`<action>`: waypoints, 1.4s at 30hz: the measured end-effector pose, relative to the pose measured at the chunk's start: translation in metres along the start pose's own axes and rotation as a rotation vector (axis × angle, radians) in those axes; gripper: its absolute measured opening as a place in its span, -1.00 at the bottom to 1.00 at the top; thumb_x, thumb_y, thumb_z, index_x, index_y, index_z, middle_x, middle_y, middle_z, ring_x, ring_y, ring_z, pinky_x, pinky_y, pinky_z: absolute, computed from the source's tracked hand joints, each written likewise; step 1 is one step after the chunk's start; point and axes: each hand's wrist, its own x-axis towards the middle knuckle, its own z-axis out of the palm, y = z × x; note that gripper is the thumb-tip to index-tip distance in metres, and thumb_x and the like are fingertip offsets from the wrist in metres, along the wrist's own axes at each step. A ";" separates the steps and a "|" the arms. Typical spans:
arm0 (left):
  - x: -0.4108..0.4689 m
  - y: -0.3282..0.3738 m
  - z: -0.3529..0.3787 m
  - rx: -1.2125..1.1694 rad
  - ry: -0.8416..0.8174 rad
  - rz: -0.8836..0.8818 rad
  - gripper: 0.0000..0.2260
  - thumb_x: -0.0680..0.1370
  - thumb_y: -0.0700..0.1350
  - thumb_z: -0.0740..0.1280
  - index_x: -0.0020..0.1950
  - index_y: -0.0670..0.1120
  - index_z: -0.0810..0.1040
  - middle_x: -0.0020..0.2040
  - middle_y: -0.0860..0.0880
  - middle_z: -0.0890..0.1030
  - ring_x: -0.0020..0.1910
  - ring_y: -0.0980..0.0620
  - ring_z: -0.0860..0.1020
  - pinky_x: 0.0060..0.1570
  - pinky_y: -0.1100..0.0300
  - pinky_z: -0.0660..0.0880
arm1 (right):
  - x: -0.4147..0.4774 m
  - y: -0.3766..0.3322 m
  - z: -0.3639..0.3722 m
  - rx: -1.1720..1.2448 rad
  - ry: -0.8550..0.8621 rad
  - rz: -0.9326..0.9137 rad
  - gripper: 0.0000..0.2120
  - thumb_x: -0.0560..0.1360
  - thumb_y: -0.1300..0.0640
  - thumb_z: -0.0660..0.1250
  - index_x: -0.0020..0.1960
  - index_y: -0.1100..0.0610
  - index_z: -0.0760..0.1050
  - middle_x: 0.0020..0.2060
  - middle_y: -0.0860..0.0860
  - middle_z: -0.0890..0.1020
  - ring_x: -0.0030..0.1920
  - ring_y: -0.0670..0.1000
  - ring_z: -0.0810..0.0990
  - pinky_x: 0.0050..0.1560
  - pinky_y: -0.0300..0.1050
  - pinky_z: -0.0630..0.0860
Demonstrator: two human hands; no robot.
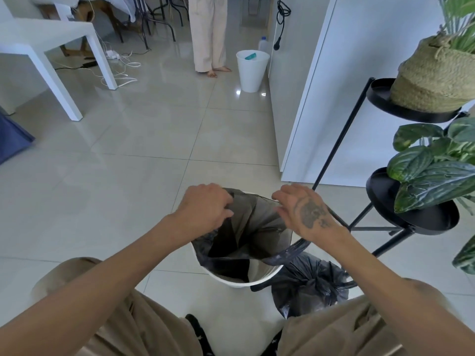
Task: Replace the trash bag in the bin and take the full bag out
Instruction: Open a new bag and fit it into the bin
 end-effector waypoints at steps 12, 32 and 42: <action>0.032 -0.020 0.103 0.350 -0.179 0.060 -0.46 0.46 0.31 0.36 0.28 -0.03 0.59 0.65 -0.18 -0.08 0.60 -0.29 -0.19 0.47 -0.38 -0.20 | -0.017 -0.045 0.082 -0.049 -0.649 0.129 -0.45 0.66 -0.23 -0.09 0.26 0.08 0.51 0.17 0.12 0.64 0.32 0.16 0.52 0.52 0.29 -0.20; 0.036 -0.063 0.074 0.160 -0.435 -0.032 -0.17 0.52 0.01 0.38 0.63 0.18 -0.09 0.65 -0.13 -0.14 0.60 -0.27 -0.02 0.46 -0.31 0.12 | 0.005 0.030 0.034 0.154 -0.673 0.115 -0.20 0.44 -0.10 0.48 0.56 -0.04 0.18 0.43 0.04 0.45 0.41 0.13 0.44 0.37 0.10 0.42; 0.024 -0.039 0.064 -0.088 0.087 -0.021 -0.61 0.54 0.01 0.40 0.36 -0.01 0.55 0.54 -0.20 0.32 0.54 -0.27 0.20 0.48 -0.20 0.20 | -0.008 0.023 0.059 0.261 -0.218 0.233 -0.50 0.58 0.12 0.31 0.50 0.07 0.34 0.48 0.02 0.38 0.45 0.10 0.38 0.41 0.01 0.35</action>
